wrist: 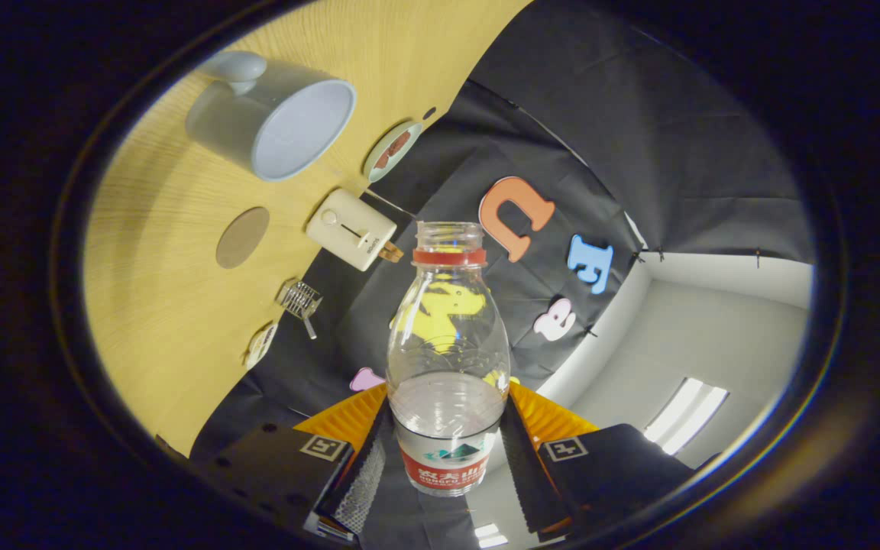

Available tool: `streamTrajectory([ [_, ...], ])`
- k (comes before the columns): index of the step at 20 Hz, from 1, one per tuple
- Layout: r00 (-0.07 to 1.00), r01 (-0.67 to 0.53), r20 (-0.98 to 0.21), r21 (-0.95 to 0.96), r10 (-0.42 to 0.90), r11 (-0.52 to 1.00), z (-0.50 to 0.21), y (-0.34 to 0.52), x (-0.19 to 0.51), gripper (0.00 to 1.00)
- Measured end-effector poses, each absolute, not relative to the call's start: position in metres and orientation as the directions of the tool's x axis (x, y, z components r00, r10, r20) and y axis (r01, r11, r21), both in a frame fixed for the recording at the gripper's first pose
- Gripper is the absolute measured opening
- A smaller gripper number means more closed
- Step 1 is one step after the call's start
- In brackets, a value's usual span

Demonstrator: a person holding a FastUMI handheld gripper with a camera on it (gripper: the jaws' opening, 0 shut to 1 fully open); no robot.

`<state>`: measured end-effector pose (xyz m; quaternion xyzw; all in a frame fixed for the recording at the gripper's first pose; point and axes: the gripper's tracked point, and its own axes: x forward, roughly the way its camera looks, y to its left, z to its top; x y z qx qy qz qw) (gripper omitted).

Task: Take the bottle from table, then pour the juice into the cup, finally place the bottle on the coaster

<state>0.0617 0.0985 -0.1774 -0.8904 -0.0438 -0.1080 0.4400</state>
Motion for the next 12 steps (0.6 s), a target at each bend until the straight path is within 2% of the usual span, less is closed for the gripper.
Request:
streamTrajectory([
  [12,0.954,0.247,0.295,-0.685,0.049,-0.685,-0.162,0.119,0.061,0.79],
])
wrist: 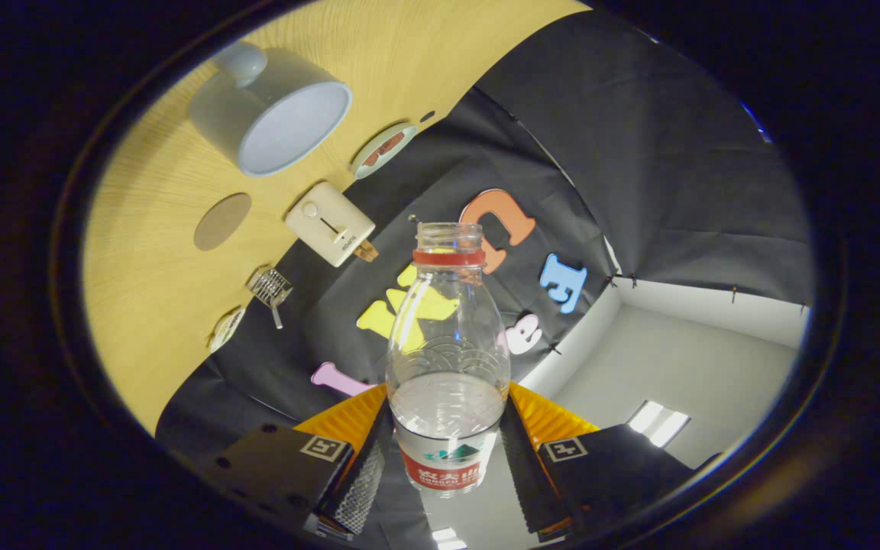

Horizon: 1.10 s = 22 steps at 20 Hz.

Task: Take the bottle from table, then pour the juice into the cup, finally place the bottle on the coaster

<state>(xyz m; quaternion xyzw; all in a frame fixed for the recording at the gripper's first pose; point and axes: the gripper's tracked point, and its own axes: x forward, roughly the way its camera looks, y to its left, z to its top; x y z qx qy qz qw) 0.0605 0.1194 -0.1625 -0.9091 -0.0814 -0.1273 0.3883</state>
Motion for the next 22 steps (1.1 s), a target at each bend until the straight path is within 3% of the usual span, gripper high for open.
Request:
streamTrajectory([
  [6,0.948,0.252,0.317,-0.765,-0.007,-0.592,-0.155,0.104,0.062,0.79],
  [13,0.942,0.253,0.309,-0.909,-0.128,-0.33,-0.158,0.073,0.075,0.79],
  [22,0.952,0.262,0.193,-0.916,-0.239,0.304,-0.172,0.041,0.073,0.79],
])
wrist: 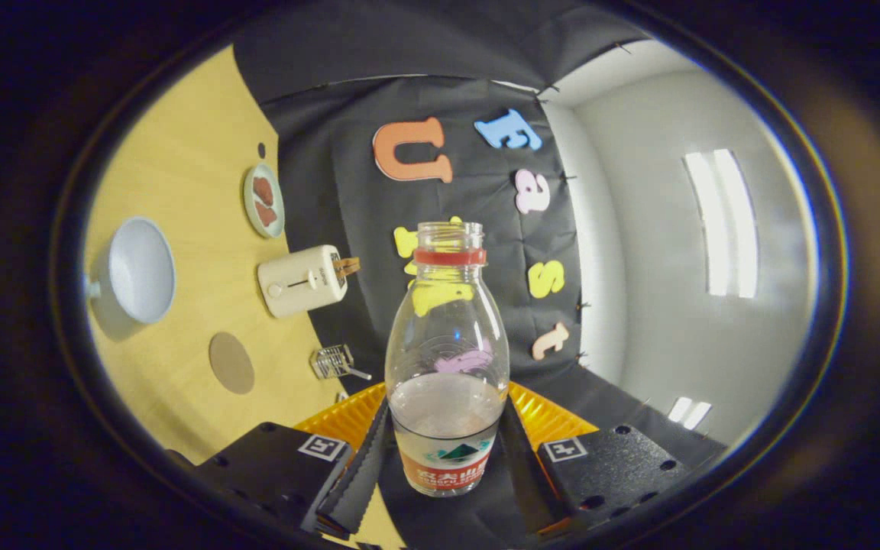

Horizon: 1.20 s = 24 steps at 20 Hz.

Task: Take the bottle from table, then pour the juice into the cup, finally place the bottle on the coaster

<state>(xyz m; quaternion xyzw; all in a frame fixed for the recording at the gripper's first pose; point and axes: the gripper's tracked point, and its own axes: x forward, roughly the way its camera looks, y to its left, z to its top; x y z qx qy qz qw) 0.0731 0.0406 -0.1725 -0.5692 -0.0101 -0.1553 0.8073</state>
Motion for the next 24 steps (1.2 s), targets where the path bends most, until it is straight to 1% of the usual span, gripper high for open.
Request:
streamTrajectory([
  [3,0.965,0.217,0.09,-0.804,-0.248,0.553,-0.187,0.034,0.07,0.79],
  [5,0.975,0.17,0.025,-0.724,-0.221,0.669,-0.198,0.035,0.066,0.79],
  [7,0.979,0.136,-0.024,-0.654,-0.2,0.745,-0.201,0.039,0.07,0.8],
  [11,0.977,0.18,-0.001,-0.537,-0.214,0.824,-0.18,0.029,0.075,0.8],
  [14,0.985,0.098,-0.098,-0.374,-0.145,0.922,-0.18,0.042,0.08,0.79],
  [17,0.987,0.068,-0.128,-0.243,-0.102,0.968,-0.163,0.042,0.092,0.79],
  [20,0.986,0.116,-0.095,-0.187,-0.136,0.975,-0.151,0.026,0.106,0.8],
  [22,0.987,0.103,-0.112,-0.144,-0.12,0.984,-0.156,0.028,0.116,0.8],
  [24,0.987,0.086,-0.122,-0.139,-0.103,0.987,-0.163,0.032,0.124,0.8],
])
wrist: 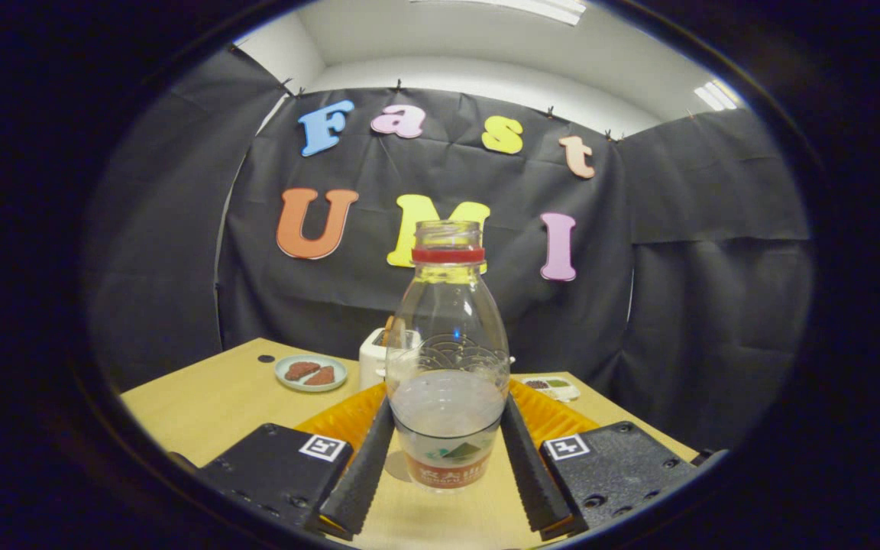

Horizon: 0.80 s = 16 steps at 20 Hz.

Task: Take the bottle from table, then pour the juice into the cup, finally place the bottle on the coaster

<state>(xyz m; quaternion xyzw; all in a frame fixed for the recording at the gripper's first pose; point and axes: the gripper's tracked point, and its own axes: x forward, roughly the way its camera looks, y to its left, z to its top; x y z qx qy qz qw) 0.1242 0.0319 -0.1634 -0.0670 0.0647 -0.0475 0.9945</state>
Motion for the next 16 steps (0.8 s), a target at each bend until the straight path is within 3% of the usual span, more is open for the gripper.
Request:
streamTrajectory([
  [4,0.992,0.097,-0.062,-0.156,-0.108,0.983,-0.164,0.036,0.14,0.8],
  [16,0.992,0.083,-0.085,-0.065,-0.088,0.994,-0.219,0.041,0.201,0.8],
])
